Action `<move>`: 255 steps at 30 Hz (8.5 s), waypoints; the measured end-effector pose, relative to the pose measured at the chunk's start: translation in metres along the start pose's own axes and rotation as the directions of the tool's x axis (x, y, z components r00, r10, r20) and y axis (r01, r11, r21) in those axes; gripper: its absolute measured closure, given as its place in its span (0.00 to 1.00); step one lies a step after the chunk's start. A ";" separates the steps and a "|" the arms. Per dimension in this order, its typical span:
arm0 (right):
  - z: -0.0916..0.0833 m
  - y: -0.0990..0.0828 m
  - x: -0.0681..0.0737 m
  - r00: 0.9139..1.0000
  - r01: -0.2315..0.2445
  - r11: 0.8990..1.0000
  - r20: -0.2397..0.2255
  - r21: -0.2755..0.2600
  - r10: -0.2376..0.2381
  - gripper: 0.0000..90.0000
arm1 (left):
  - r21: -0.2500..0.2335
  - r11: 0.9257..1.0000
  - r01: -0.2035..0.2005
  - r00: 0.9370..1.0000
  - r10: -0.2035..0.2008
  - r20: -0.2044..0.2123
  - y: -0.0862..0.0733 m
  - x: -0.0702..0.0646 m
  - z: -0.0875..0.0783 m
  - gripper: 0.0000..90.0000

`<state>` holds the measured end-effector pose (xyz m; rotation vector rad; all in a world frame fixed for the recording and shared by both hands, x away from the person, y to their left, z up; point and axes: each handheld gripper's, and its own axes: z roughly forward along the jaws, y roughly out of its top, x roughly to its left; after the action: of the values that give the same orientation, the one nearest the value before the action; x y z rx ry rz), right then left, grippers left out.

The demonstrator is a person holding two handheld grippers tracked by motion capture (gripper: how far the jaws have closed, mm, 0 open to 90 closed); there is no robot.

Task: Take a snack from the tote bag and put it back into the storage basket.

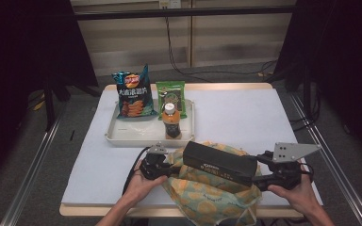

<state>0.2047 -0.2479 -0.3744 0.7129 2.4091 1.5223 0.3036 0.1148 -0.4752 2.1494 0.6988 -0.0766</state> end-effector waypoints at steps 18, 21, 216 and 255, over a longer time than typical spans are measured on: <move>0.004 0.019 -0.010 1.000 0.020 1.000 -0.005 -0.017 -0.020 0.48 | -0.157 0.984 -0.080 0.995 0.089 0.052 0.005 -0.014 -0.046 0.44; 0.005 0.022 -0.009 1.000 0.023 1.000 -0.007 -0.016 -0.023 0.48 | -0.175 0.979 -0.105 0.991 0.117 0.061 0.009 -0.018 -0.052 0.39; -0.007 -0.012 -0.018 0.995 -0.059 0.992 0.070 -0.114 0.067 0.18 | -0.015 0.977 -0.212 0.975 0.210 -0.072 0.012 0.171 -0.148 0.47; -0.006 -0.012 -0.017 0.996 -0.058 0.993 0.064 -0.107 0.065 0.18 | -0.121 0.989 -0.088 0.982 0.065 -0.180 0.015 0.165 -0.143 0.19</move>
<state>0.2134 -0.2653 -0.3843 0.8099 2.2588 1.6083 0.4237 0.2904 -0.4216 2.0730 0.7010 0.1965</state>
